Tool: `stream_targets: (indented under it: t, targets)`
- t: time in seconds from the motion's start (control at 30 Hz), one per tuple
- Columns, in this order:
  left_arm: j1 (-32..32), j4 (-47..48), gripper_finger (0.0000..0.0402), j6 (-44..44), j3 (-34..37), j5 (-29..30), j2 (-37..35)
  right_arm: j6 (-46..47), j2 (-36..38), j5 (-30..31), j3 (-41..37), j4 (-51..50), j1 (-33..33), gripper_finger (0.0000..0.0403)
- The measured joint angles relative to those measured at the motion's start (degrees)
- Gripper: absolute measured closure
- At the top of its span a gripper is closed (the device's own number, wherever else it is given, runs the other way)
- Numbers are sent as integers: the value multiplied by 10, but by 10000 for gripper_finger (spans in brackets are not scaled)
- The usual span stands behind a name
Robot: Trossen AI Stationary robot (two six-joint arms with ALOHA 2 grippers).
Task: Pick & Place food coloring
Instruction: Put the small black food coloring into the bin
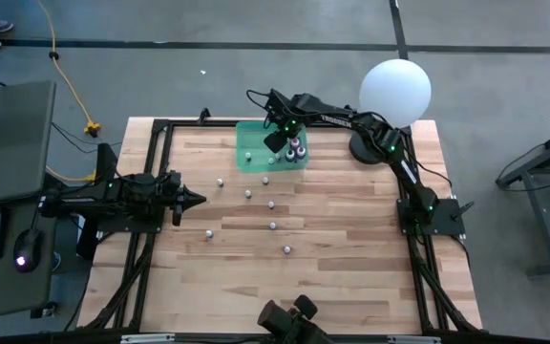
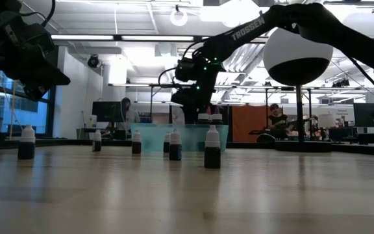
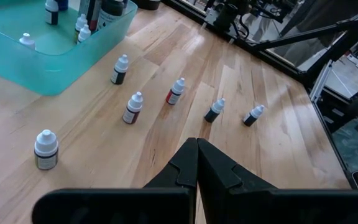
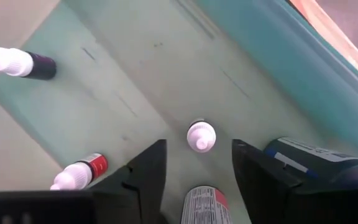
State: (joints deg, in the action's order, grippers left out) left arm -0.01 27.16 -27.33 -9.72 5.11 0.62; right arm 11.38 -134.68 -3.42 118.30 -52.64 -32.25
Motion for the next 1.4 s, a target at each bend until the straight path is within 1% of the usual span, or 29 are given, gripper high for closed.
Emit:
stream_targets:
  t: [0.1,0.27,0.57,0.7,0.83,0.93,1.1,1.2,1.33,1.4]
  targets:
    - [0,0,401,0,0,0,0,-12,1,-1,7,-4,0,225]
    - [0,0,401,0,0,0,0,-34,2,-9,44,-18,0,224]
    - [0,0,401,0,0,0,0,-84,2,-17,168,-86,0,224]
    - [0,0,401,0,0,0,0,-92,49,-42,135,-52,0,224]
    - [0,0,401,0,0,0,0,-116,81,-51,131,-59,-1,224]
    - [0,0,401,0,0,0,0,-119,103,-88,131,-65,-1,224]
    - [0,0,401,0,0,0,0,-141,135,-180,131,-83,1,224]
    - [0,0,401,0,0,0,0,-165,151,-200,131,-101,2,224]
    - [0,0,401,0,0,0,0,-200,171,-208,130,-131,4,224]
    - [0,0,401,0,0,0,0,-207,181,-225,130,-141,5,224]
